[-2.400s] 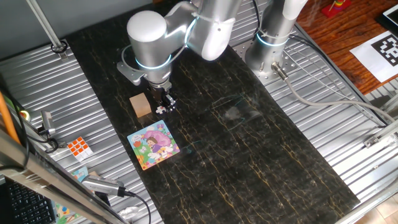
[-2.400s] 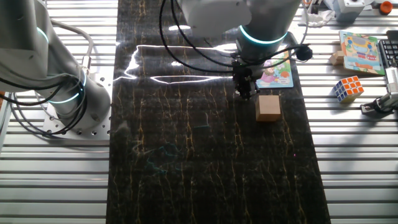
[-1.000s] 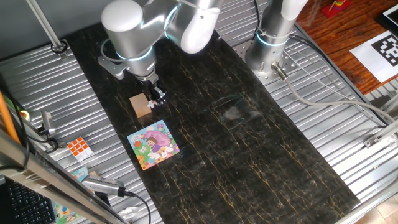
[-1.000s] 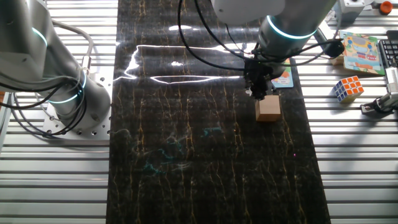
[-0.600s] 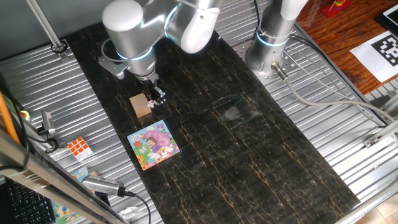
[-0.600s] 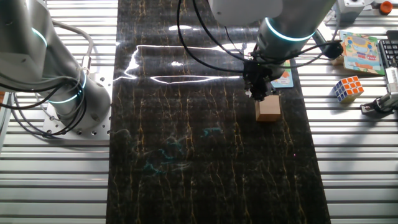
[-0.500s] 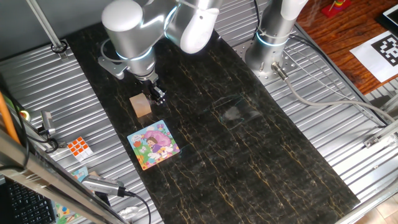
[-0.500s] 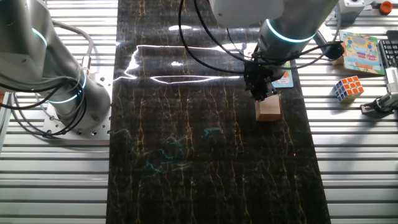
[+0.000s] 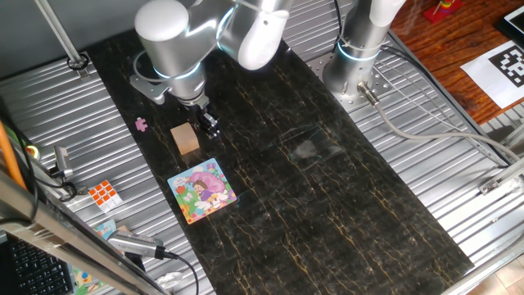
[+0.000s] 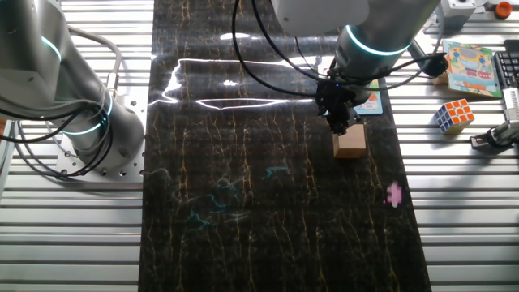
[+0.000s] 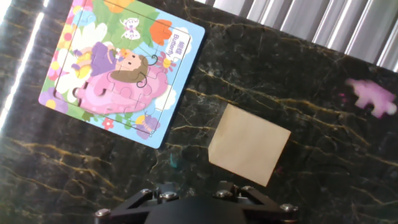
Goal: Assemble one piece of a puzzle
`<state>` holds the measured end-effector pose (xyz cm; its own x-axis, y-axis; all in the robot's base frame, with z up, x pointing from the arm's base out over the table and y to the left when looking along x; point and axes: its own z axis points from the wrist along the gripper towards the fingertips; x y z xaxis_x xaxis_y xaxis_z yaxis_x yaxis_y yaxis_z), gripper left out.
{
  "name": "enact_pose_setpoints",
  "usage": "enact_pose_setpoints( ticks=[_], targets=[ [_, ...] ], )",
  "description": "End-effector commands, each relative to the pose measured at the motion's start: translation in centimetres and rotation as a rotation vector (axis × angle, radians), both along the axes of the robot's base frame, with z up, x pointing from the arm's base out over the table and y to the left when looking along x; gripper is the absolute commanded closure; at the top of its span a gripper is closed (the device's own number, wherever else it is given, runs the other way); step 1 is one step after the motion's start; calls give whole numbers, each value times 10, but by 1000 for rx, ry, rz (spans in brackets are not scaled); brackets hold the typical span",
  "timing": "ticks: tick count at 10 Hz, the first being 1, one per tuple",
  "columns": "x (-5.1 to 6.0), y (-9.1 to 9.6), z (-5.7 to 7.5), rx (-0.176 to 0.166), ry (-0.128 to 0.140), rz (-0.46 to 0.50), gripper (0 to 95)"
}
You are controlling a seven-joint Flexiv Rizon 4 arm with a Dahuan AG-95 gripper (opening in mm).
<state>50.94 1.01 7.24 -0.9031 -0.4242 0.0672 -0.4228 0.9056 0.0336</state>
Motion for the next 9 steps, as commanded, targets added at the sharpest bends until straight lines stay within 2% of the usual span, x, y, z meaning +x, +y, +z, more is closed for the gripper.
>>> enact_pose_setpoints(
  ticks=[1, 7, 9],
  targets=[
    [2, -5, 0, 2, 1, 20, 570],
    [17, -12, 1, -6, 2, 22, 570],
    [14, -7, 8, -2, 10, 12, 570]
  ],
)
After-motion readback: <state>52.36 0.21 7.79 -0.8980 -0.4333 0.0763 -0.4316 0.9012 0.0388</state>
